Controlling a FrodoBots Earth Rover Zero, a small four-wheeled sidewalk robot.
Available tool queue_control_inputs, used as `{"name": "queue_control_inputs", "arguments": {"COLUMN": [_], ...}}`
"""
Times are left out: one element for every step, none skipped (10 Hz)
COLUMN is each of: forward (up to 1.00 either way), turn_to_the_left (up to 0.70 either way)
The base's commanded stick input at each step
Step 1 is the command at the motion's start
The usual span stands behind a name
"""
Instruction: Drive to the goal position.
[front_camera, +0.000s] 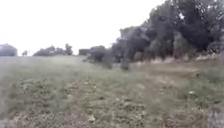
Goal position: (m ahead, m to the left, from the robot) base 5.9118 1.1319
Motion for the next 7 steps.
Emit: {"name": "queue_control_inputs", "arguments": {"forward": [0.7, 0.7, 0.7, 0.7, 0.7, 0.7, 0.7], "turn_to_the_left": [0.02, 0.02, 0.02, 0.02, 0.02, 0.01, 0.01]}}
